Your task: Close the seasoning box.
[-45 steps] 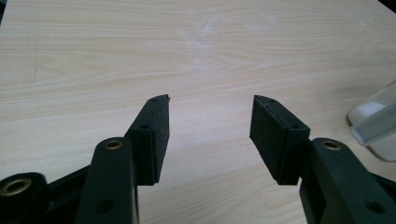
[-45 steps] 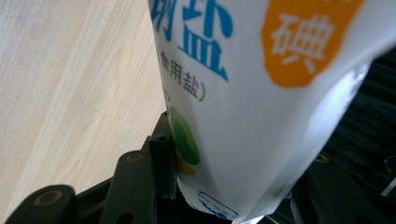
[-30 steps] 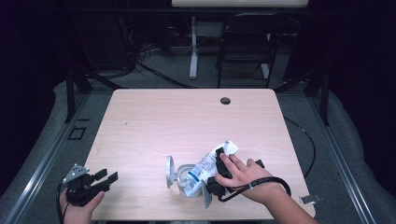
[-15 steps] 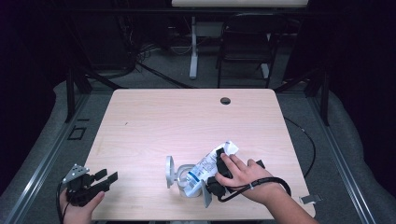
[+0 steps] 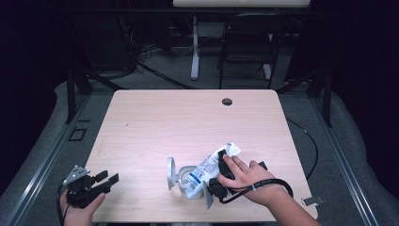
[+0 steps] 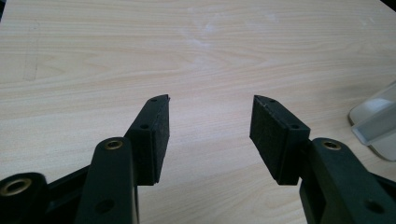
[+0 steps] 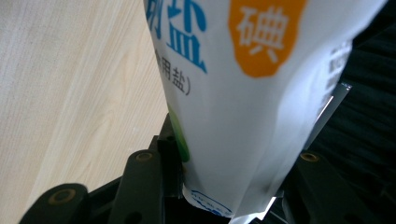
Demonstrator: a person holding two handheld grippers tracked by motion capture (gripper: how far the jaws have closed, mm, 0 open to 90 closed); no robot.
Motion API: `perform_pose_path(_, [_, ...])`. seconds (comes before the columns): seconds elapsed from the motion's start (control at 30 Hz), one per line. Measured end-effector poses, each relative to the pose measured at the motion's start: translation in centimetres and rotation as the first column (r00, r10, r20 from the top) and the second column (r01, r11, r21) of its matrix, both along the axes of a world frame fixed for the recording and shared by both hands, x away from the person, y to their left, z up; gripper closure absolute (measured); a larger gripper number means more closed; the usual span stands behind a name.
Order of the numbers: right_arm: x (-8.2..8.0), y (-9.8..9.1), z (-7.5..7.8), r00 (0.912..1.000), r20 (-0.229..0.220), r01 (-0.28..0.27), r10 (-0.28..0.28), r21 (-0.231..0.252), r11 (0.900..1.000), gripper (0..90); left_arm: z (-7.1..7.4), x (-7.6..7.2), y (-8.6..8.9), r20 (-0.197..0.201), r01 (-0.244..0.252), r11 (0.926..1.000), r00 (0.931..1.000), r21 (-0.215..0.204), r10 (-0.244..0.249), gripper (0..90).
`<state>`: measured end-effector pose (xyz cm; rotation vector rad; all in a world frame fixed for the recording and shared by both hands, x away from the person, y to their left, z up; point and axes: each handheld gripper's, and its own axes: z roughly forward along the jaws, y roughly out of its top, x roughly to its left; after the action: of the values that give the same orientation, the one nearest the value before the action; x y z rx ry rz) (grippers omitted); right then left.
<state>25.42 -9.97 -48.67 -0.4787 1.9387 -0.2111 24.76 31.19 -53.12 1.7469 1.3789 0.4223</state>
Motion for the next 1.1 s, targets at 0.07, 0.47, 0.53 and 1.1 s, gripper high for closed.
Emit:
perform_pose_path(0.07, [-0.01,0.03,0.03,1.0,-0.001,0.003,-0.003,-0.001,1.0,61.0,0.01,0.0,0.03,-0.004,0.004,1.0,1.0,0.001,-0.004,47.9])
perform_pose_path(0.47, [0.01,0.02,0.27,1.0,0.002,0.006,-0.006,0.004,1.0,62.0,0.01,0.0,0.02,0.0,0.0,1.0,1.0,0.001,0.0,47.9])
perform_pose_path(0.53, [0.03,0.01,0.3,1.0,0.001,0.007,-0.007,0.006,1.0,62.2,0.01,0.0,0.01,0.0,0.001,1.0,1.0,0.001,-0.001,47.9])
perform_pose_path(1.1, [-0.09,0.27,0.91,0.9998,0.018,0.009,-0.008,-0.013,0.9999,66.8,0.02,0.0,0.0,0.001,0.0,1.0,1.0,0.001,0.0,47.9])
